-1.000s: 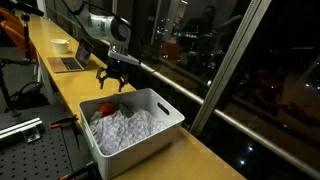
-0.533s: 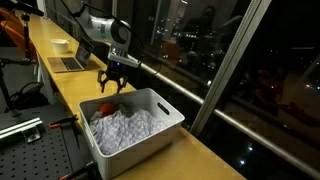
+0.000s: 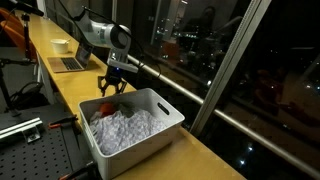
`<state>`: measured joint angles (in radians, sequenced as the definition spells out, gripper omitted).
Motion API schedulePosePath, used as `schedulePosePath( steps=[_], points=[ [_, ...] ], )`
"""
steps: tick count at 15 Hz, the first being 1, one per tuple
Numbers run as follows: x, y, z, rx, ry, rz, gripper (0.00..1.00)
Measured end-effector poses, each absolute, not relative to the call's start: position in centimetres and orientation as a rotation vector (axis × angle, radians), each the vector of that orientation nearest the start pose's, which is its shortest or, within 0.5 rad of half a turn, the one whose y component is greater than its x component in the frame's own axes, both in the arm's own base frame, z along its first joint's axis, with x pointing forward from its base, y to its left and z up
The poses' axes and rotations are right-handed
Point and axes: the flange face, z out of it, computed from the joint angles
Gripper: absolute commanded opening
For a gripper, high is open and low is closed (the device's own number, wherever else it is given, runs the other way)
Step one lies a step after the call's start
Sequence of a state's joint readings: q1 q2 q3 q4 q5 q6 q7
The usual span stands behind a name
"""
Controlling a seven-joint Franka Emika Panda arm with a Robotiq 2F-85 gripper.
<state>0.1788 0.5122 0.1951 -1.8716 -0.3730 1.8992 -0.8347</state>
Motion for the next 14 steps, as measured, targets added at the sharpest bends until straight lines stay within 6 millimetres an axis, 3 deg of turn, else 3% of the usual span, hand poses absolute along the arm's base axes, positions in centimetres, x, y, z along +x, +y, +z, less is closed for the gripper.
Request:
schedulePosePath(
  steps=[1,4,9,14],
  points=[
    [55.3,18.5,21.5,-2.394,-2.044,0.797,0.4],
    [55.2,18.5,21.4,-2.393,-2.044,0.798,0.29],
    [55.3,18.4,21.7,-2.398,-2.044,0.793,0.22],
    [55.5,17.9,24.2,-2.436,-2.044,0.754,0.2]
  ],
)
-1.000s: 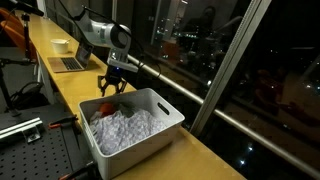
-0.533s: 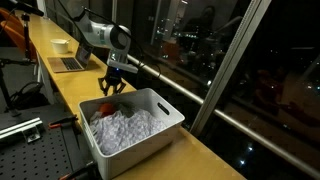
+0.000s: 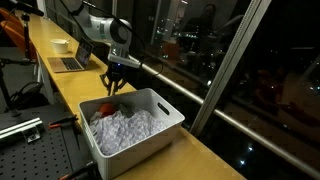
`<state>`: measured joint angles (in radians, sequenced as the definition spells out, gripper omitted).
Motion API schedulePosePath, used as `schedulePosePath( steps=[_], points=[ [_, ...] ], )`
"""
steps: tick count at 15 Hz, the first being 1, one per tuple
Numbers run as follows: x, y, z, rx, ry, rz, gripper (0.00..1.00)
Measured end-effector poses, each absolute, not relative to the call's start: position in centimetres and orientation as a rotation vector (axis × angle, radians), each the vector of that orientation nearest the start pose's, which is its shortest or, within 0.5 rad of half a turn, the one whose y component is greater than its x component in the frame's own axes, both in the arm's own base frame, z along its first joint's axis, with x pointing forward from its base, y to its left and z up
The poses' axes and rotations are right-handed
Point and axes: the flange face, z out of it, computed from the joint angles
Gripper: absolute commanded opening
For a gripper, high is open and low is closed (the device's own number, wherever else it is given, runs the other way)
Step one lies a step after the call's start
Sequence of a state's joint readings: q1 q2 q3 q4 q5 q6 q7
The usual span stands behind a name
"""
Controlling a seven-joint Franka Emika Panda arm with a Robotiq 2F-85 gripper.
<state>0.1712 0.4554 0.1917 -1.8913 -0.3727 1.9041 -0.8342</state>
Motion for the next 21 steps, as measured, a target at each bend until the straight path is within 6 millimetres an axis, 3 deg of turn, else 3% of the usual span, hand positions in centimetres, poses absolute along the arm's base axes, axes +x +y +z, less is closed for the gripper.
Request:
schedulePosePath(
  steps=[8,10,11,12,13,16,21],
  points=[
    [54.6,16.9,28.7,-2.491,-2.044,0.722,0.19],
    [54.3,16.5,28.9,-2.495,-2.037,0.727,0.23],
    [54.0,16.3,28.8,-2.495,-2.031,0.731,0.44],
    [53.7,16.2,28.6,-2.495,-2.024,0.735,0.47],
    [53.4,16.1,28.5,-2.505,-1.999,0.729,0.29],
    [52.7,16.4,28.9,-2.551,-1.902,0.697,0.47],
    [52.6,16.5,29.1,-2.56,-1.889,0.684,0.47]
  ],
)
